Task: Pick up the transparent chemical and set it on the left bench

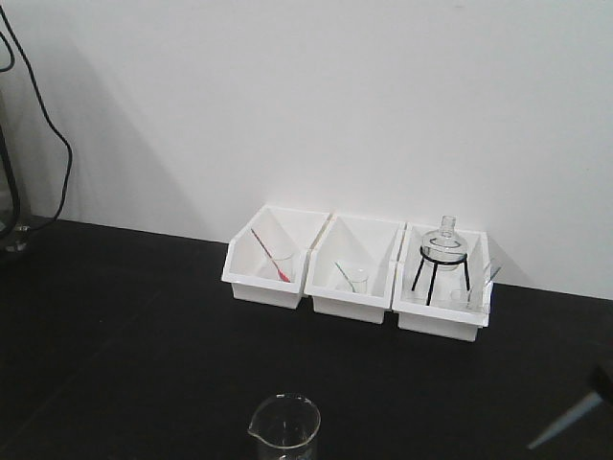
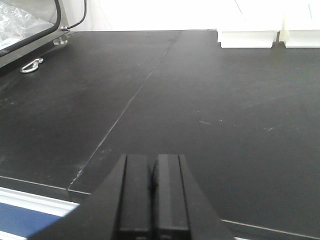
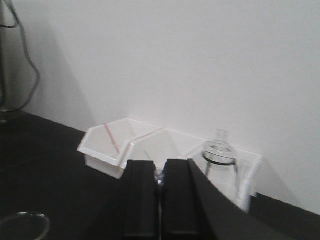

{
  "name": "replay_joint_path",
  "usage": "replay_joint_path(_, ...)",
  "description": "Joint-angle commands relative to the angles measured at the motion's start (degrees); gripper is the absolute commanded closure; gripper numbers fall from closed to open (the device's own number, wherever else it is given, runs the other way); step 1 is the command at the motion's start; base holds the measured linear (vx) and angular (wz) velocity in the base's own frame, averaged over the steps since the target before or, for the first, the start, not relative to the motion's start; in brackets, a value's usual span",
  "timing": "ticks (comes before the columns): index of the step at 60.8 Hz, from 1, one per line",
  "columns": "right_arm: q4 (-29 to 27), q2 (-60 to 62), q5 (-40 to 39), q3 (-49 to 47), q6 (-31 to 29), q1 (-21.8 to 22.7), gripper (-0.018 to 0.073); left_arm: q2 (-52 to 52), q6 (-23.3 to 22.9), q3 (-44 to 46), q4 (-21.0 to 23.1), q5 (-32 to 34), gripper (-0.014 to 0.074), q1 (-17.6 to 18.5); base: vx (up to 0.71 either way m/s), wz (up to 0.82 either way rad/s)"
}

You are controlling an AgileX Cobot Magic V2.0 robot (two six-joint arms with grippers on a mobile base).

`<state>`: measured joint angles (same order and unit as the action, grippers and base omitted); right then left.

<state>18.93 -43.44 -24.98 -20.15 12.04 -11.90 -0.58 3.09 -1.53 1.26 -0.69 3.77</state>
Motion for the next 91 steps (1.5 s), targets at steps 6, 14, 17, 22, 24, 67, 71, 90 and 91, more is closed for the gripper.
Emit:
replay_joint_path(6,1.7,-18.0,-12.6,-13.0,-6.0,-11.1,0.0562,-1.1,-0.4,-0.9,0.0,4.5,0.0600,0.1,0.00,0.00)
replay_joint_path(14,-2.0,-31.4,-13.2,-23.5,-7.9,-16.9,0.0562,-1.1,-0.4,-0.9,0.0,4.5,0.0600,0.1,0.00,0.00)
replay_joint_path(17,-2.6,-35.4,-13.6,-26.7,-7.9,-17.9,0.0562,-1.1,-0.4,-0.9,0.0,4.5,0.0600,0.1,0.00,0.00)
replay_joint_path(22,-2.6,-41.0,-13.6,-31.6,-7.7,-19.2,0.0562,-1.1,-0.4,-0.9,0.0,4.5,0.0600,0.1,0.00,0.00)
replay_joint_path(24,-2.6,-43.0,-13.2,-33.2,-7.5,-19.6,0.0562,-1.1,-0.4,-0.9,0.0,4.5,0.0600,0.1,0.00,0.00)
replay_joint_path(67,-1.3,-51.7,1.8,-36.8,-3.8,-20.7,0.0335,-1.1,-0.4,-0.9,0.0,4.5,0.0600,0.1,0.00,0.00)
replay_joint_path(71,-1.9,-51.7,1.6,-36.8,-2.5,-20.7,0.0230,-1.1,-0.4,-0.9,0.0,4.5,0.0600,0.1,0.00,0.00)
replay_joint_path(90,-2.9,-47.0,4.0,-35.6,0.0,-20.6,-0.0008,-1.1,-0.4,-0.9,0.0,4.5,0.0600,0.1,0.00,0.00)
replay_joint_path(91,-2.9,-45.5,5.1,-35.1,0.0,-20.6,-0.0006,-1.1,-0.4,-0.9,0.0,4.5,0.0600,0.1,0.00,0.00)
